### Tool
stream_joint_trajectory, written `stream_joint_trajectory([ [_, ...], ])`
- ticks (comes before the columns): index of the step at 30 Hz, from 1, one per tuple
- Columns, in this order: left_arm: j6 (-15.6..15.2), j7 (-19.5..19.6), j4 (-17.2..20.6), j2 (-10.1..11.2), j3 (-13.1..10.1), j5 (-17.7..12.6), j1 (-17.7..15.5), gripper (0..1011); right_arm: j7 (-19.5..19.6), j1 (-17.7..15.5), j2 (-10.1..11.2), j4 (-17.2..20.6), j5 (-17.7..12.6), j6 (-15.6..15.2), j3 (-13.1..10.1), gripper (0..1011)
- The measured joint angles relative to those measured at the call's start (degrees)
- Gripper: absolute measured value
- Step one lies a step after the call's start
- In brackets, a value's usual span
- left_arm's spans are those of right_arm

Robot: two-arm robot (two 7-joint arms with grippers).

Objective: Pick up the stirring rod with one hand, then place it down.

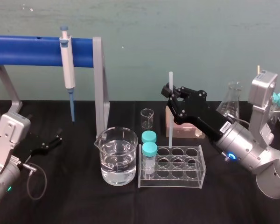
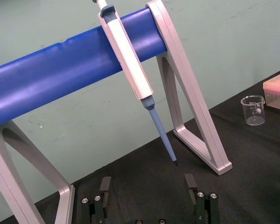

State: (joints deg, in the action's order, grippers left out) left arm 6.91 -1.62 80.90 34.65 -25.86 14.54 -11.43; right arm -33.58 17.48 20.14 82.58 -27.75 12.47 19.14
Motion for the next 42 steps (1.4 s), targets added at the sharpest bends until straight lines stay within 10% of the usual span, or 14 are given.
stream_joint_trajectory([
  [42, 0.00, 0.00, 0.00, 0.00, 0.00, 0.00, 0.00, 1000, 5.14, -0.03, -1.97, -7.43, 5.54, 2.65, -0.16, 72],
])
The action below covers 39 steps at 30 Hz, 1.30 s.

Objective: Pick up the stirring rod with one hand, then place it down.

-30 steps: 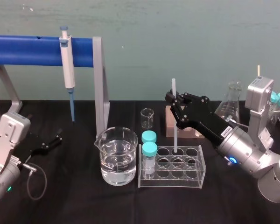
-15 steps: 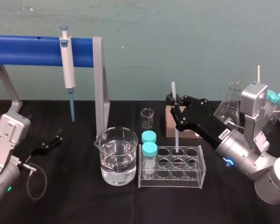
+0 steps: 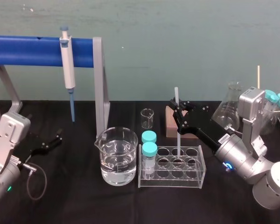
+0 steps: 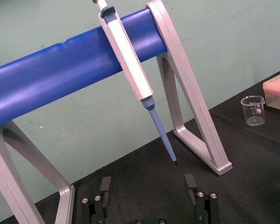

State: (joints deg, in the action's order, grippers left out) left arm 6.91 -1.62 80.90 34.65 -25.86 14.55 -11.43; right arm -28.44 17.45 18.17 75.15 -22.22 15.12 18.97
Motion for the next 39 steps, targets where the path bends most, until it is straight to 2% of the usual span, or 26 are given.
stream_joint_trajectory([
  [15, 0.00, 0.00, 0.00, 0.00, 0.00, 0.00, 0.00, 1000, 0.31, -0.45, -1.46, -1.45, -1.00, -0.76, -0.83, 72],
  [39, 0.00, 0.00, 0.00, 0.00, 0.00, 0.00, 0.00, 1000, 1.47, -1.37, -2.21, -3.50, 0.21, -1.38, -0.96, 72],
])
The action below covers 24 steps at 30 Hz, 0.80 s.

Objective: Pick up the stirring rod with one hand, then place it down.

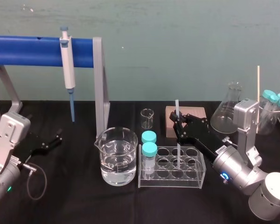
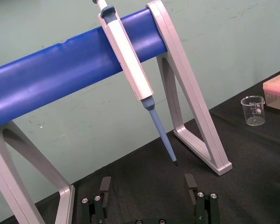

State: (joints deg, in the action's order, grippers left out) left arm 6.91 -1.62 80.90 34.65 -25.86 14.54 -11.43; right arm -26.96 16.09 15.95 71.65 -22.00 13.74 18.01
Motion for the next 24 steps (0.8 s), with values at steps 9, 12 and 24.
stream_joint_trajectory([
  [9, 0.00, 0.00, 0.00, 0.00, 0.00, 0.00, 0.00, 1000, 0.86, -0.12, -0.15, -0.28, 0.99, -0.04, -0.15, 72],
  [12, 0.00, 0.00, 0.00, 0.00, 0.00, 0.00, 0.00, 1000, 0.83, -0.12, -0.15, -0.28, 0.96, -0.04, -0.15, 72],
  [24, 0.00, 0.00, 0.00, 0.00, 0.00, 0.00, 0.00, 1000, 0.68, -0.11, -0.10, -0.27, 0.87, -0.05, -0.09, 270],
])
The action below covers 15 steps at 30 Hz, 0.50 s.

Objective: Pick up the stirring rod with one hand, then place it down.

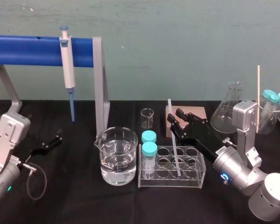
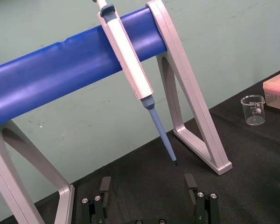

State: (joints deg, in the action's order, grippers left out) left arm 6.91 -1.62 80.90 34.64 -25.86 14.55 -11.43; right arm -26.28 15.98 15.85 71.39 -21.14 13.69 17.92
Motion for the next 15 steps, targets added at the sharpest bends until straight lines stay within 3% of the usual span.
stream_joint_trajectory([
  [15, 0.00, 0.00, 0.00, 0.00, 0.00, 0.00, 0.00, 1000, -0.17, 0.03, 0.04, 0.06, -0.15, 0.02, 0.02, 738],
])
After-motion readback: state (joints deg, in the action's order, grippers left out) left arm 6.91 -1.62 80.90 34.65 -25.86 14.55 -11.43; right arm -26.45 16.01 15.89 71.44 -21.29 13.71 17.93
